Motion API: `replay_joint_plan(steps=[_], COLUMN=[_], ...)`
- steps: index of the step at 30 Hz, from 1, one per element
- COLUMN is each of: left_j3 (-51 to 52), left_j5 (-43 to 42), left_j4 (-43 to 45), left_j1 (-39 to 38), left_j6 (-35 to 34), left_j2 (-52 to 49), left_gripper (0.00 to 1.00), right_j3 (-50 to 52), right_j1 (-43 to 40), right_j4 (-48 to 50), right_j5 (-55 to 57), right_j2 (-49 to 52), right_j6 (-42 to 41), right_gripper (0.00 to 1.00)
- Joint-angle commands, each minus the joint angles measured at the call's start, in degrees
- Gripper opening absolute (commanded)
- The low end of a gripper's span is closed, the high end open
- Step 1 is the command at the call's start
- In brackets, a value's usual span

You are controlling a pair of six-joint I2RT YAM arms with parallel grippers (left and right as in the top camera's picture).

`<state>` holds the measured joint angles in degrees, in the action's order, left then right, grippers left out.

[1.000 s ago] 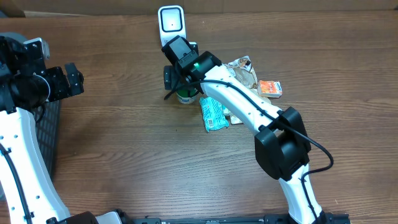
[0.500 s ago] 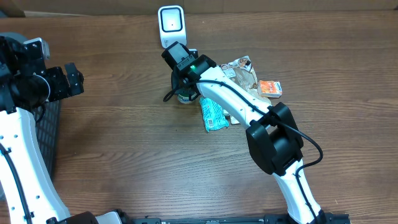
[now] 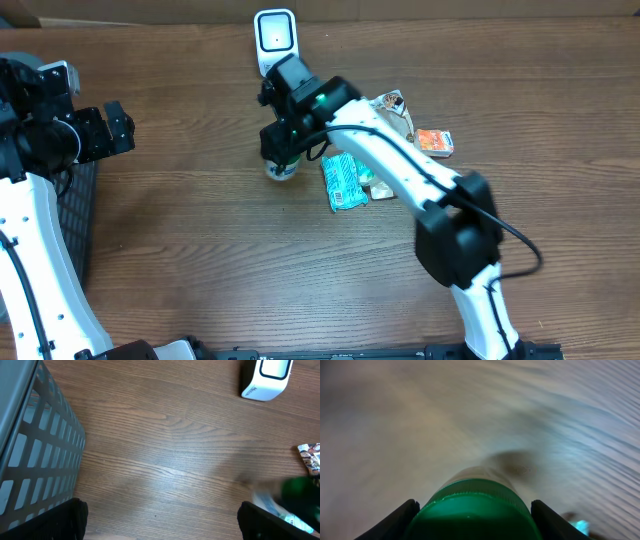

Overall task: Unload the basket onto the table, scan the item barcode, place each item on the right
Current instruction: 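Lift the jar and hold it in front of the scanner, then hold the green lid up to the scanner window with the right gripper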

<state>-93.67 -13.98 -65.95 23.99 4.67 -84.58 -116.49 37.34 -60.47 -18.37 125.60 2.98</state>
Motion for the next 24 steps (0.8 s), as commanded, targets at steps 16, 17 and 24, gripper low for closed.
replay_joint_plan(steps=[16, 17, 24], left_j3=[-0.17, -0.17, -0.17], left_j5=[-0.63, -0.63, -0.63], left_j4=[0.15, 0.13, 0.15], left_j1=[-0.17, -0.17, -0.17], left_j6=[0.70, 0.70, 0.70], left_j2=[-0.39, -0.39, -0.39], left_gripper=[0.99, 0.99, 1.00], right_j3=[-3.50, -3.50, -3.48], right_j1=[-5.90, -5.84, -6.58], right_j4=[14.93, 17.55, 39.87], right_j5=[10.45, 13.62, 23.74], right_j2=[-7.56, -6.69, 1.31], right_j6=[16.94, 17.42, 34.82], right_gripper=[0.50, 0.50, 0.56])
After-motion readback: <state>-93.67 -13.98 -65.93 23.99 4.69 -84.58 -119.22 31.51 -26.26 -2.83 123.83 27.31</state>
